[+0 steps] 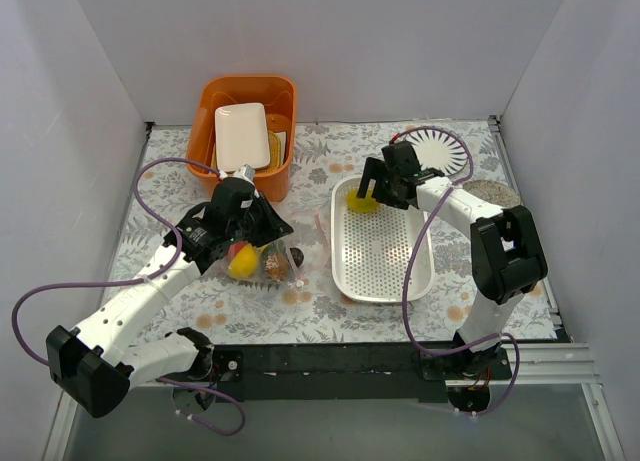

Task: Place the food in the zip-top bag and seal the zipper
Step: Move the fake fruit to the bin.

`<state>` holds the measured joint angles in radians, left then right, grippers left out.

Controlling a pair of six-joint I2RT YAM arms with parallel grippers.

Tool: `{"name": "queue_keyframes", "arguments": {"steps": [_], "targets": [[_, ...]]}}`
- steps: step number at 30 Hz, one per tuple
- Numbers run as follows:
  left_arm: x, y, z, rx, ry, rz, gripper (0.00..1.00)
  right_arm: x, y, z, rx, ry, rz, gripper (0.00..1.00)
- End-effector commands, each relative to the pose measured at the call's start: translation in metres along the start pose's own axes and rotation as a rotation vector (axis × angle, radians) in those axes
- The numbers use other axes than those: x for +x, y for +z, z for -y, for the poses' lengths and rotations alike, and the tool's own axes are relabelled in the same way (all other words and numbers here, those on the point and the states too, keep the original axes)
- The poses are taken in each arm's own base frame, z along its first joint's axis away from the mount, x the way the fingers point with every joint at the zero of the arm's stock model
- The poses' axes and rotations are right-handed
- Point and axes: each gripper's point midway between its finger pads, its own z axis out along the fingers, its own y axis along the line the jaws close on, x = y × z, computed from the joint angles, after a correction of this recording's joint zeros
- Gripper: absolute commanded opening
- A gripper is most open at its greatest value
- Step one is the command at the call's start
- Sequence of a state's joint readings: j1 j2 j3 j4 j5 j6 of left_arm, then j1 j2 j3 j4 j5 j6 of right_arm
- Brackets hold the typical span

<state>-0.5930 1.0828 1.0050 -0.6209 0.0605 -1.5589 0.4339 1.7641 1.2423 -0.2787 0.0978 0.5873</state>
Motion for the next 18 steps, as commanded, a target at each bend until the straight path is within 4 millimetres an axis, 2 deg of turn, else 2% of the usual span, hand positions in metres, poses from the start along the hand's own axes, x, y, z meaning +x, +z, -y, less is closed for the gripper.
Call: {"name": "queue_keyframes", "arguments": {"steps": [1,5,7,9,12,13,18], "targets": [[-0.001,-0.007,0.004,0.03,0.012,0.014,0.0,-0.025,0.007,-0.012,-0.025,0.055,0.095,0.95],[-0.002,-0.007,0.005,0.029,0.012,0.016,0.0,-0.032,0.015,-0.013,-0.035,0.112,0.145,0.91],[-0.004,-0.008,0.004,0.022,0.017,0.027,0.0,-0.03,0.019,-0.011,-0.037,0.147,0.152,0.9],[-0.005,-0.011,0.004,0.017,0.02,0.034,0.0,-0.034,0.025,-0.01,-0.012,0.157,0.143,0.9],[-0.006,-0.012,0.002,0.009,0.021,0.042,0.0,-0.027,0.035,-0.008,0.012,0.159,0.102,0.9],[-0.006,-0.012,0.0,0.005,0.021,0.042,0.0,-0.032,0.034,-0.01,0.012,0.153,0.108,0.89],[-0.004,-0.01,-0.002,-0.001,0.02,0.037,0.0,-0.012,0.039,0.007,0.085,0.13,0.043,0.87]]}}
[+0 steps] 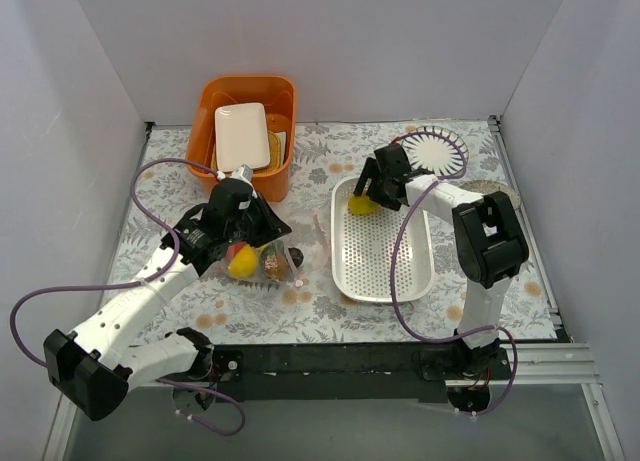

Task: Place the food in the zip-top bag and seal the zipper
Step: Move the fake fruit to the bin.

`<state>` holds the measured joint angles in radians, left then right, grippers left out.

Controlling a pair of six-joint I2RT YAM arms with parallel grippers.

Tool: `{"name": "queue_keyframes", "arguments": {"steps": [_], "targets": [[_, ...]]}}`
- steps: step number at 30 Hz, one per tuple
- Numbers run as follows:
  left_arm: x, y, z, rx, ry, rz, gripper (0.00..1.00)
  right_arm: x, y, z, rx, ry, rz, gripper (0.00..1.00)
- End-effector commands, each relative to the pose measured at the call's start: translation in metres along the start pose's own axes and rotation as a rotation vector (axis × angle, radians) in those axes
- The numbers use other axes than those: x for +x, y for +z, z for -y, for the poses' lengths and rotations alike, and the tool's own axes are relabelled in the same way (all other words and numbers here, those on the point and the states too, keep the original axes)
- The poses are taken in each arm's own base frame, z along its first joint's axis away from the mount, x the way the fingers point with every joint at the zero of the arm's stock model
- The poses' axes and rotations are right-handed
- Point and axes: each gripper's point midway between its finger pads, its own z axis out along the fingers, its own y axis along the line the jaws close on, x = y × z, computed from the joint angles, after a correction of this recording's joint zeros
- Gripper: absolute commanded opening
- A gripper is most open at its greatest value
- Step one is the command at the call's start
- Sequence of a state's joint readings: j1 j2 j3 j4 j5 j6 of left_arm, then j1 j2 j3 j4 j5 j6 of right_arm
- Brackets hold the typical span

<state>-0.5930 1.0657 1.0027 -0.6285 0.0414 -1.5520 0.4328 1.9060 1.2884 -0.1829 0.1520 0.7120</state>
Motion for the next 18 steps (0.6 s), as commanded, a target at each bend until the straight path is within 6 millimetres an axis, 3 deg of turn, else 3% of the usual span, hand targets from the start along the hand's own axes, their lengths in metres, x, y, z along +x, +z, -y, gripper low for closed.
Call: {"name": "queue_keyframes", "arguments": {"steps": [1,12,18], "targets": [[-0.001,-0.006,0.0,0.007,0.013,0.017,0.0,0.002,-0.004,0.013,0.057,-0.002,-0.004,0.87],[0.0,-0.003,0.001,0.008,0.018,0.004,0.0,0.041,-0.032,0.034,0.007,-0.146,-0.057,0.8],[0.003,-0.001,0.001,0.013,0.01,-0.007,0.0,0.053,-0.058,0.027,-0.083,-0.244,-0.075,0.8]]}}
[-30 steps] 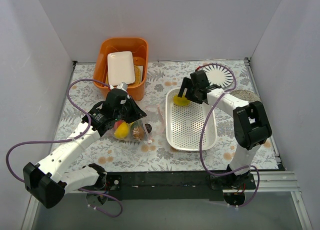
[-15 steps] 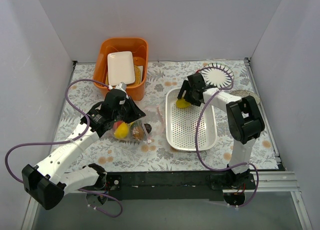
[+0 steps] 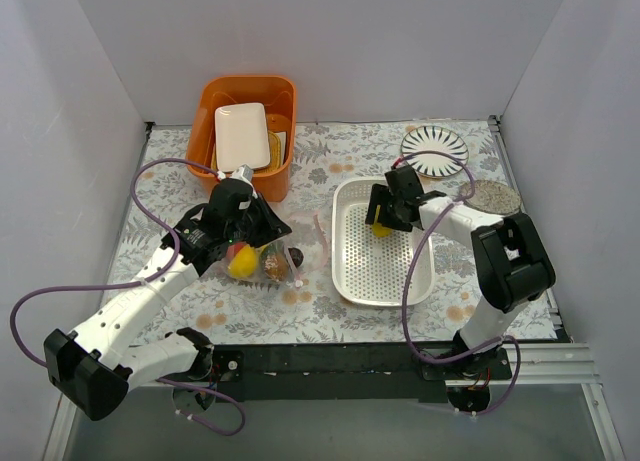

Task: Place the food in the zip-top bag and seal the zipper
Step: Move the fake fruit to the bin.

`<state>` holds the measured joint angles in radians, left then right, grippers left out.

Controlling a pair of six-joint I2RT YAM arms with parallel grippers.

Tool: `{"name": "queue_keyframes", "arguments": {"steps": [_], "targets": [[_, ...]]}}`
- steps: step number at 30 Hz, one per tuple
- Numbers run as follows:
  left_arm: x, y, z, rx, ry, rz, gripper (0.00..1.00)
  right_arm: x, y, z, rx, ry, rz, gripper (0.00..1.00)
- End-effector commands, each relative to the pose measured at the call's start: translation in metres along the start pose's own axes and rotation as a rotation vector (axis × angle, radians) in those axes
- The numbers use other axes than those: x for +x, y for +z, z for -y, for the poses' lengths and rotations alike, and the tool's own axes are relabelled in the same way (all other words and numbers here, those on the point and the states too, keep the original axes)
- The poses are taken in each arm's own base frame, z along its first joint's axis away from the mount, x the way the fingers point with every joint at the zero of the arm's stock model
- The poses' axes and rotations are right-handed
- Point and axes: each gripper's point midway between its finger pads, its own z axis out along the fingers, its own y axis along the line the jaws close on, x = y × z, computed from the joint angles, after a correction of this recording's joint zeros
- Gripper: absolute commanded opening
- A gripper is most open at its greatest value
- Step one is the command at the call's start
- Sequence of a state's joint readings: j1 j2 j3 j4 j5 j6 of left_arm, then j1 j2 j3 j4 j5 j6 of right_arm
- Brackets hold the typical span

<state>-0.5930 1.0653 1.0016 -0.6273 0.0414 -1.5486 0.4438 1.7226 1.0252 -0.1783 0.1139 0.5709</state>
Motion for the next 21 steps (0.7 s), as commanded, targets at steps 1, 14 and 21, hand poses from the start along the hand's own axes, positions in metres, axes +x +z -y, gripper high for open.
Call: {"name": "queue_keyframes", "arguments": {"steps": [1,14,21], "targets": [[0.003,-0.001,0.001,0.013,0.006,-0.009,0.0,0.001,-0.028,-0.015,-0.089,-0.115,0.011,0.8],[0.004,0.003,0.005,0.024,0.005,-0.026,0.0,-0.019,-0.09,-0.014,-0.087,-0.211,0.126,0.86],[0.003,0.0,0.009,0.036,0.002,-0.026,0.0,-0.032,-0.067,-0.019,-0.017,-0.184,0.068,0.84]]}}
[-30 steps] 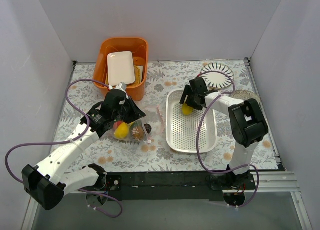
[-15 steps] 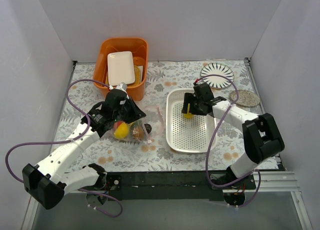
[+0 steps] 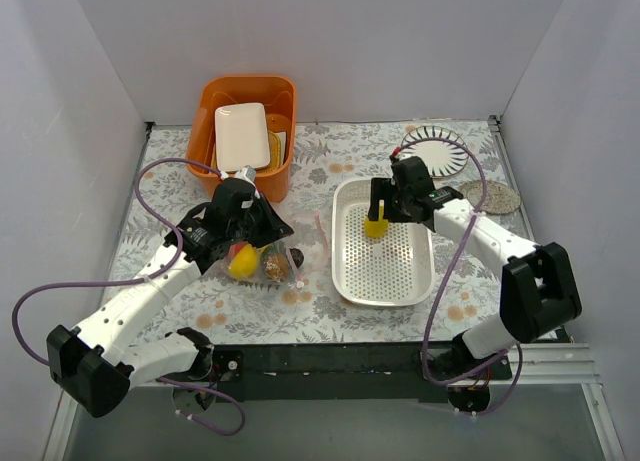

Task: Place the food in the zip-top bag and seal the zipper
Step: Move the fake fruit to the bin.

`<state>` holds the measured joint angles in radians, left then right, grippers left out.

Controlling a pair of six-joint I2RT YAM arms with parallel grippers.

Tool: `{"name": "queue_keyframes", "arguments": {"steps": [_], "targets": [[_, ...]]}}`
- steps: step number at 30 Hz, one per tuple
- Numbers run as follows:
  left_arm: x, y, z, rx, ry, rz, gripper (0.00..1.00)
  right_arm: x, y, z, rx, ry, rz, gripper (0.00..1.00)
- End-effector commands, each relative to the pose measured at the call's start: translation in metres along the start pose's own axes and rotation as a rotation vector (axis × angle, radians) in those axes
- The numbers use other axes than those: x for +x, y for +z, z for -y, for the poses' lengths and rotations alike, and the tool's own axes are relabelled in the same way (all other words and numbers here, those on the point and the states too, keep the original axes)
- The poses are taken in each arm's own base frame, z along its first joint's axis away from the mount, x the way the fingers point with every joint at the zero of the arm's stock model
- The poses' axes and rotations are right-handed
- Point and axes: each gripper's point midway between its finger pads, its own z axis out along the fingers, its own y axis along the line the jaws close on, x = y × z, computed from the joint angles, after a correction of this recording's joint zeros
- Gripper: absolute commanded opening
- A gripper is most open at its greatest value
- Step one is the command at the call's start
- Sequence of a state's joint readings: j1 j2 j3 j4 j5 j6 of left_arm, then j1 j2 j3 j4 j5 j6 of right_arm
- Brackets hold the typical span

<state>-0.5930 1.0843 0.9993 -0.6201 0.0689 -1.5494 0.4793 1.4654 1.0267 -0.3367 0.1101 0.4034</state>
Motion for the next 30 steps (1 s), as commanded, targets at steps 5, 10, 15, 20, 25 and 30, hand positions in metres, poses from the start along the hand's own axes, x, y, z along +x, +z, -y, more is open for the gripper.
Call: {"name": "queue_keyframes", "arguments": {"steps": [5,10,15,20,25,30], "targets": [[-0.003,-0.011,0.006,0.02,0.004,0.015,0.0,-0.004,0.043,0.009,0.121,0.055,-0.111,0.86],[-0.003,-0.014,0.002,0.007,0.002,0.025,0.0,0.002,0.056,0.003,0.084,0.089,-0.119,0.87],[-0.001,-0.013,0.0,0.007,-0.003,0.023,0.0,0.011,0.062,0.003,0.075,0.08,-0.147,0.87],[-0.001,-0.011,0.002,0.01,-0.004,0.021,0.0,0.01,0.067,0.003,0.059,0.049,-0.143,0.88],[-0.002,-0.012,0.002,0.008,-0.001,0.021,0.0,0.001,0.073,0.001,0.055,0.038,-0.137,0.89],[-0.001,-0.012,0.0,0.004,-0.004,0.024,0.0,0.007,0.077,0.0,0.041,0.038,-0.163,0.79]]}}
